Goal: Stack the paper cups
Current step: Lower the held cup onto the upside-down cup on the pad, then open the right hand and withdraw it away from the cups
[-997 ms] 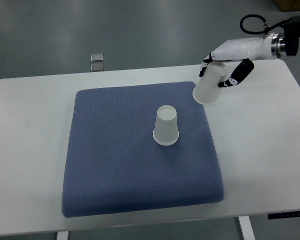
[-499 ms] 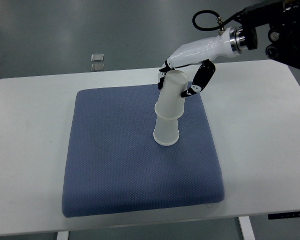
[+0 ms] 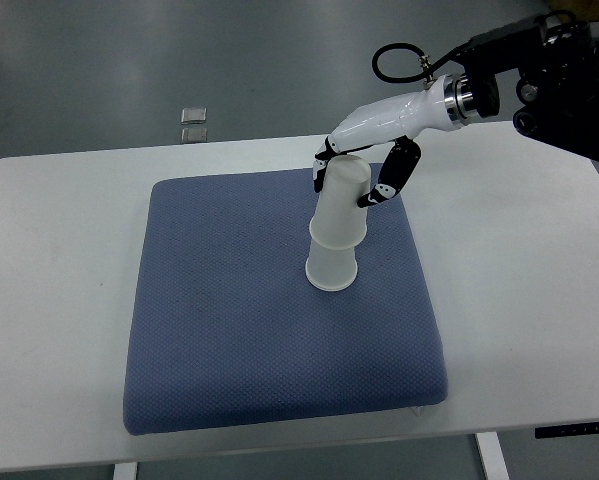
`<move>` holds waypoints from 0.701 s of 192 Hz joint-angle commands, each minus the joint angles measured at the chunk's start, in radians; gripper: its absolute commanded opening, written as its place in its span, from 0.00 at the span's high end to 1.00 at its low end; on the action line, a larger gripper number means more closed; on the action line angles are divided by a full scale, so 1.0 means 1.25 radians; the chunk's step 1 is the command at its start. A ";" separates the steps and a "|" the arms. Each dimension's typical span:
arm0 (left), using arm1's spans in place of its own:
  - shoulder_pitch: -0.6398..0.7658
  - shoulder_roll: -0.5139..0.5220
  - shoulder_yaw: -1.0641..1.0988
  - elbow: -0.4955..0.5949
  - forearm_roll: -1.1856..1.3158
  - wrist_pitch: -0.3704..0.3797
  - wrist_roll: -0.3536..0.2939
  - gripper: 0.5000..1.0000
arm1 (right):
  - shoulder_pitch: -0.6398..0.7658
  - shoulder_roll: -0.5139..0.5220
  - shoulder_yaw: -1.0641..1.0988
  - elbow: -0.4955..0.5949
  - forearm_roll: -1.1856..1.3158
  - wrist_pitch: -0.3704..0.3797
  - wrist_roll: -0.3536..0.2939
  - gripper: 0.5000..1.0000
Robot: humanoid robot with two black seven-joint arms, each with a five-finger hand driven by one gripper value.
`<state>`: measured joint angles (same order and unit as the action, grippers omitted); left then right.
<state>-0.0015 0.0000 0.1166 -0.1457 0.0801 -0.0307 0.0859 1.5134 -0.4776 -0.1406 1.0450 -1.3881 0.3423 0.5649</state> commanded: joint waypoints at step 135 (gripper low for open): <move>0.000 0.000 0.000 0.000 0.000 0.000 0.000 0.00 | -0.036 0.010 0.036 -0.046 0.033 -0.054 0.002 0.15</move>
<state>-0.0014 0.0000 0.1166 -0.1457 0.0801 -0.0307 0.0859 1.4754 -0.4584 -0.1297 1.0200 -1.3678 0.3148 0.5662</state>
